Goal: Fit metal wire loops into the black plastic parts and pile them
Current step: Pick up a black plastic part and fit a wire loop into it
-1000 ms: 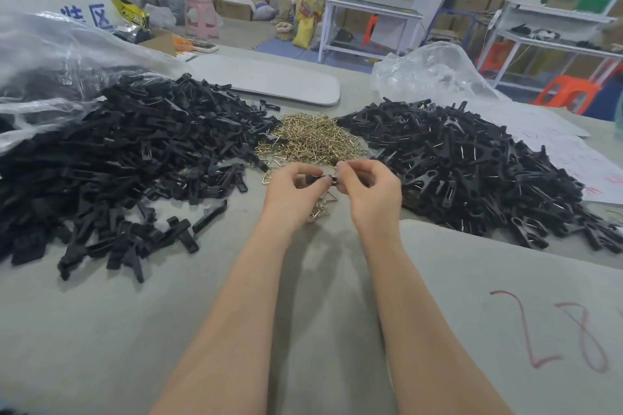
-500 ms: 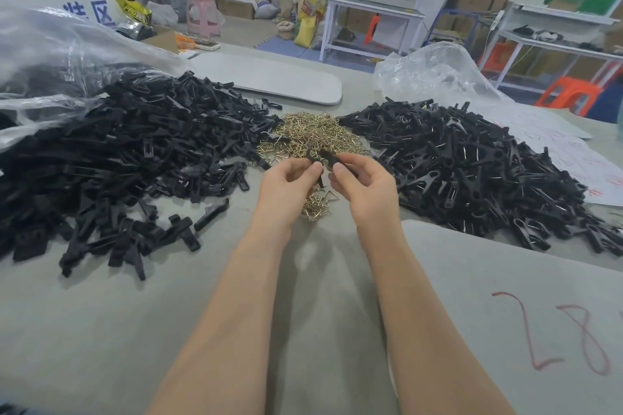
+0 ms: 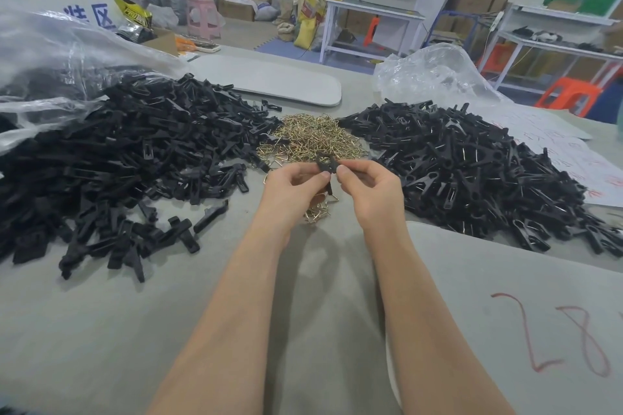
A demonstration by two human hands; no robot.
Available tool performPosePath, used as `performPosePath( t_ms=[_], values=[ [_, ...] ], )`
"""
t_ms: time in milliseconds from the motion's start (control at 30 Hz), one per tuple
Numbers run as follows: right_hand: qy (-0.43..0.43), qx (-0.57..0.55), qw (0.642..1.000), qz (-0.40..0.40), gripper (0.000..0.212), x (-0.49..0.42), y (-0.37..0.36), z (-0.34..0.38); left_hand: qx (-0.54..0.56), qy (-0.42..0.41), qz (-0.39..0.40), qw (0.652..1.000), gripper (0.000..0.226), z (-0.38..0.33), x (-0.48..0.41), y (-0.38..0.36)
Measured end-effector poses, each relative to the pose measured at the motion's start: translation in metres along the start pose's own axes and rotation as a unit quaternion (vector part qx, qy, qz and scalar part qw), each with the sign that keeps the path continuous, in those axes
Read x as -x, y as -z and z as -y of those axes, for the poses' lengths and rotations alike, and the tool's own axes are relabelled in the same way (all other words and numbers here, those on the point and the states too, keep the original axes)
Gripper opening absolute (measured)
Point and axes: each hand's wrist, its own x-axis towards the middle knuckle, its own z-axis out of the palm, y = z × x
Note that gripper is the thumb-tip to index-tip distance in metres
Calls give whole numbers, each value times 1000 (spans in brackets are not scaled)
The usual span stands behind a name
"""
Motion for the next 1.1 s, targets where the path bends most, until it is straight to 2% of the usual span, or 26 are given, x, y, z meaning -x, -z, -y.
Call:
performPosePath(
  t_ms=[200, 333, 767, 900, 1033, 1100],
  values=[
    [-22, -9, 1000, -13, 17, -1, 1, 0, -3, -3, 16, 1000, 15, -1, 1, -1],
    [-30, -17, 999, -6, 22, -2, 2, 0, 4, 3, 7, 1000, 8, 0, 0, -1],
    [-26, 4, 1000, 6, 20, 1, 4, 5, -11, 2, 11, 1000, 8, 1, 0, 0],
    [-45, -46, 998, 26, 18, 1, 6, 7, 35, 5, 19, 999, 2, -3, 1, 1],
    [-79, -113, 989, 57, 10, 1, 7, 8, 73, 13, 35, 997, 5, -7, 4, 0],
    [-101, -156, 979, 85, 13, 1, 5, 8, 90, 30, 61, 994, 11, -9, 5, 2]
  ],
)
